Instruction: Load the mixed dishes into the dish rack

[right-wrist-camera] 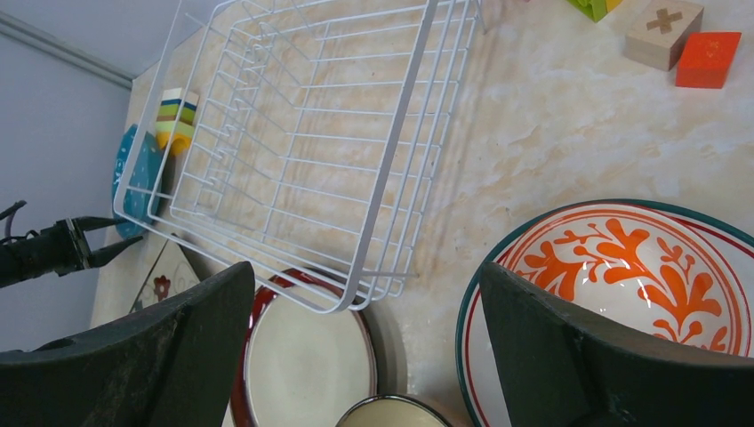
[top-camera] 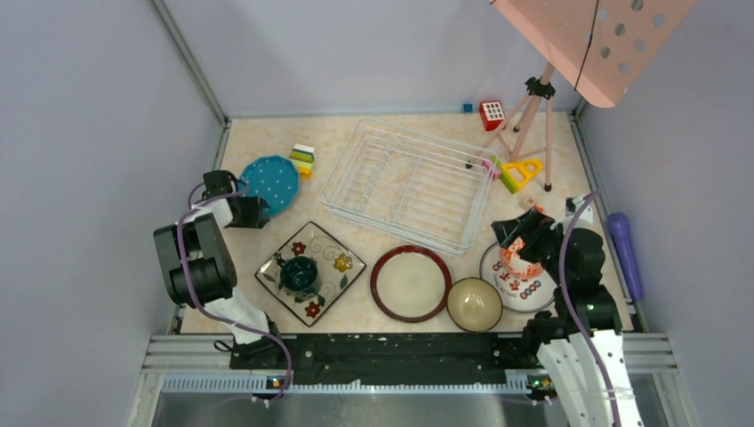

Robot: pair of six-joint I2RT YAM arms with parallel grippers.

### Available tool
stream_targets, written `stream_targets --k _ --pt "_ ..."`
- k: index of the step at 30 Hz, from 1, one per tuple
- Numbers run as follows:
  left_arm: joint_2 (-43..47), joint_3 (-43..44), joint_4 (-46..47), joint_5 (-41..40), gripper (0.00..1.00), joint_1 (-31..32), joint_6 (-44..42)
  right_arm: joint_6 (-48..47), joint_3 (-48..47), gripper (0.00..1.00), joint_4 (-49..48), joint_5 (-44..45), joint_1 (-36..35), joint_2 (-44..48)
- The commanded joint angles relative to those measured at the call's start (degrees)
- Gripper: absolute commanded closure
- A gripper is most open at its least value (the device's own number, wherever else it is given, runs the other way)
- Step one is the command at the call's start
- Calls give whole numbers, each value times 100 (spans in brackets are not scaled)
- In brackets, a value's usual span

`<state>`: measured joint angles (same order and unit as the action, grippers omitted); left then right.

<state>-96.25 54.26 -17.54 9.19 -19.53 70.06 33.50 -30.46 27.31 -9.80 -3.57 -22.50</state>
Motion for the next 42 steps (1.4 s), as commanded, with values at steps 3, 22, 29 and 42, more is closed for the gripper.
stream_targets --k 3,22,29,42 --pt "-24 -119 527 -165 87 -62 394 23 -195 5 -274 -72 15 -45" --pt "2363 -712 616 -179 100 -161 -72 307 -307 6 -390 -546 21 -261" --pt "2970 -837 775 360 100 -141 -66 327 -332 7 -553 -803 14 -423" --pt "3024 -467 1842 1492 100 1226 -240 703 -831 11 -2212 -2336 14 -2070"
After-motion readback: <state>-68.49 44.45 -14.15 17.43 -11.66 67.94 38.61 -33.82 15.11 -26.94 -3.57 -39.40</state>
